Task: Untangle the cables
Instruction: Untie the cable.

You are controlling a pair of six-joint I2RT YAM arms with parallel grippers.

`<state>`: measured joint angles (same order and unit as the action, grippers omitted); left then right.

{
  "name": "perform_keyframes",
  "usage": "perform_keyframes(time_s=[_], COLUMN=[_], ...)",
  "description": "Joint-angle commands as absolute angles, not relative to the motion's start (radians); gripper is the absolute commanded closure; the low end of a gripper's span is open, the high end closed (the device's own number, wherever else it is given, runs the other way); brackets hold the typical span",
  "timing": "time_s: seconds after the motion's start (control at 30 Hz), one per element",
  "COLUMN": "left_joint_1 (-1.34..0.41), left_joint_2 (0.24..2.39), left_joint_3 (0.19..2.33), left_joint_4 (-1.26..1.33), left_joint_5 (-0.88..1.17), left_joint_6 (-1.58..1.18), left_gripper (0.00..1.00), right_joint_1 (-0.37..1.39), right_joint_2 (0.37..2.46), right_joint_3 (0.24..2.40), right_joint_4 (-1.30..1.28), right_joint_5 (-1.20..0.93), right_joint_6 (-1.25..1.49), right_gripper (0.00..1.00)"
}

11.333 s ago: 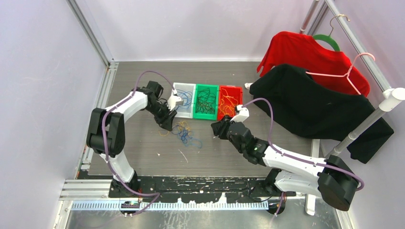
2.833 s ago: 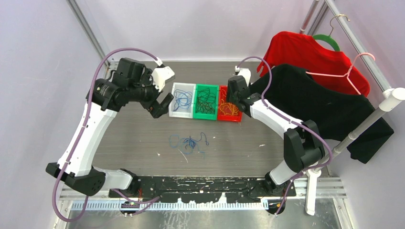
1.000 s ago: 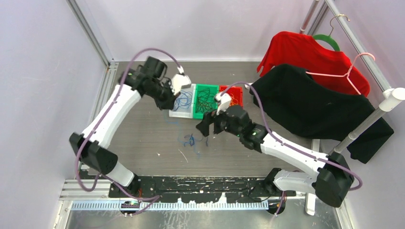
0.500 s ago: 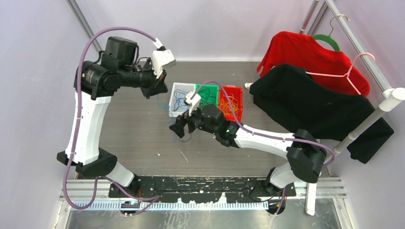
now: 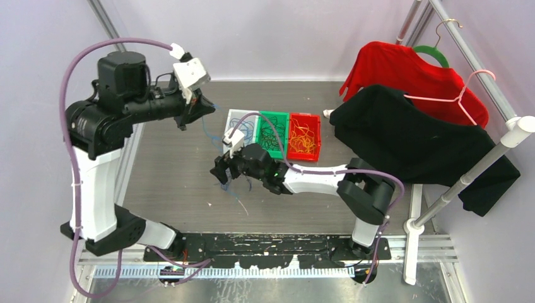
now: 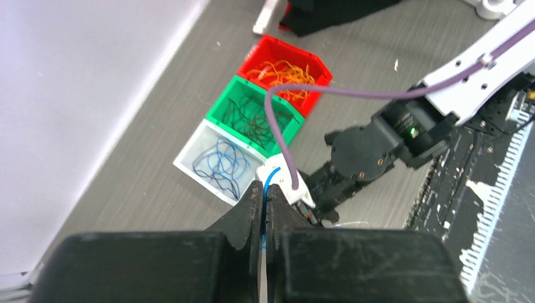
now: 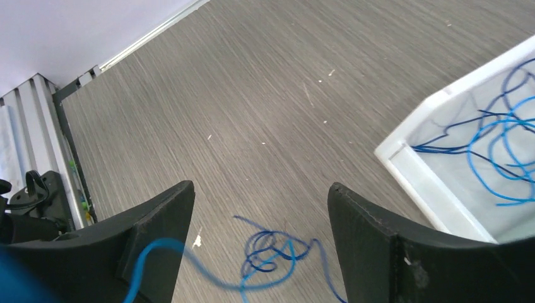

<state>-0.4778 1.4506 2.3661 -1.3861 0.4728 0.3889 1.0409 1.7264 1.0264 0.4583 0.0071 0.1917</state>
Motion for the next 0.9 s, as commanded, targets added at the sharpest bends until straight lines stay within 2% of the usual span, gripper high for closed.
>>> perform_keyframes(time_s=[0.0,0.37,0.6,0.73,0.8,0.87], left_joint_1=[-0.482,-0.482,-0.482,-0.482,-0.482,-0.482], left_joint_2=[1.358,1.222,1.172,1.183,1.184,1.187], left_joint_3=[2.320,2.269,2.183,2.196,2.190,2.189], left_joint_4=[-1.149,-0.611,-0.181,-0.132,-0.114,-0.117], left_joint_5=[0.498,0.342,0.116,0.074,0.060,0.055], left_joint_6=[0.363,0.405,0.457,0.486,0.493,0.499], left_gripper=[1.00,1.00,1.00,1.00,1.00,1.00], right_joint_1=[1.071,1.084,1.083,1.083,1.083,1.083], right_joint_2=[1.789,1.885,1.904,1.878,1.866,1.851], right_joint_3=[1.099,0.961,0.872,0.821,0.808,0.801], right_joint_4=[0.543,0.692,0.768,0.782,0.775,0.763], right_joint_5=[0.026,0.128,0.135,0.163,0.190,0.211], right_joint_6=[0.236,0.414,0.529,0.551,0.555,0.566], right_gripper=[0.20,0.29,0.31,0.35,0.46,0.66])
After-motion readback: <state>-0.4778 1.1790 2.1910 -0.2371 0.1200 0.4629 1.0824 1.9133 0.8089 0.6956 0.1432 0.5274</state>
